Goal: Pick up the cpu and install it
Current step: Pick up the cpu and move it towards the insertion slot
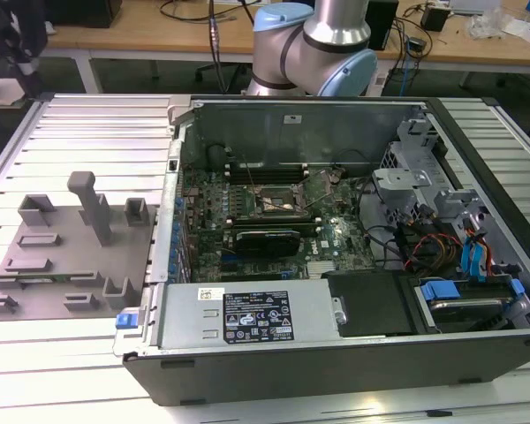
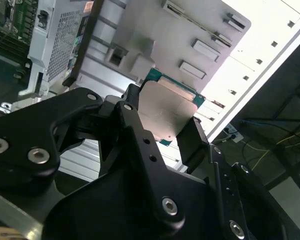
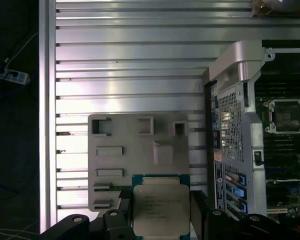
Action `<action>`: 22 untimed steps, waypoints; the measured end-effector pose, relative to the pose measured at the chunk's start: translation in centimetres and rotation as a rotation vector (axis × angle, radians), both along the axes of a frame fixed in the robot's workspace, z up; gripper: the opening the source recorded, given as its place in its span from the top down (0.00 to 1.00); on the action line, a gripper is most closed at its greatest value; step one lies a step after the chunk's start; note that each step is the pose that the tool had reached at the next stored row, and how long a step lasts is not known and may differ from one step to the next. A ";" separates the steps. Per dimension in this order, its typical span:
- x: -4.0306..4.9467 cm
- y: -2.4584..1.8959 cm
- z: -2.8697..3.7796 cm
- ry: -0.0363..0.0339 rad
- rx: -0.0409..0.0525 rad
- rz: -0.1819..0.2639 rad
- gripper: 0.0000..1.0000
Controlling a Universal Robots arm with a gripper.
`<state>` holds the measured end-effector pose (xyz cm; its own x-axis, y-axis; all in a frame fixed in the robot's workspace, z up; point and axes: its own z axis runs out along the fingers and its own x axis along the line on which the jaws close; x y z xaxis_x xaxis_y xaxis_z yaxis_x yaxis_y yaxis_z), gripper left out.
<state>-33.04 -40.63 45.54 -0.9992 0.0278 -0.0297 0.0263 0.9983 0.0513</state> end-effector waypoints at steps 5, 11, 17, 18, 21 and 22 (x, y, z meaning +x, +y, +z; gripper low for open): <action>2.08 0.00 0.00 0.0001 0.0000 0.000 0.45; 4.42 0.00 0.00 0.0002 -0.0001 0.000 0.45; 6.26 0.00 0.00 0.0002 -0.0001 0.000 0.45; 6.66 0.00 0.00 0.0002 0.0000 0.000 0.45; 7.90 -0.01 0.00 0.0004 -0.0001 0.000 0.45; 8.21 -0.01 0.00 0.0004 -0.0001 0.000 0.45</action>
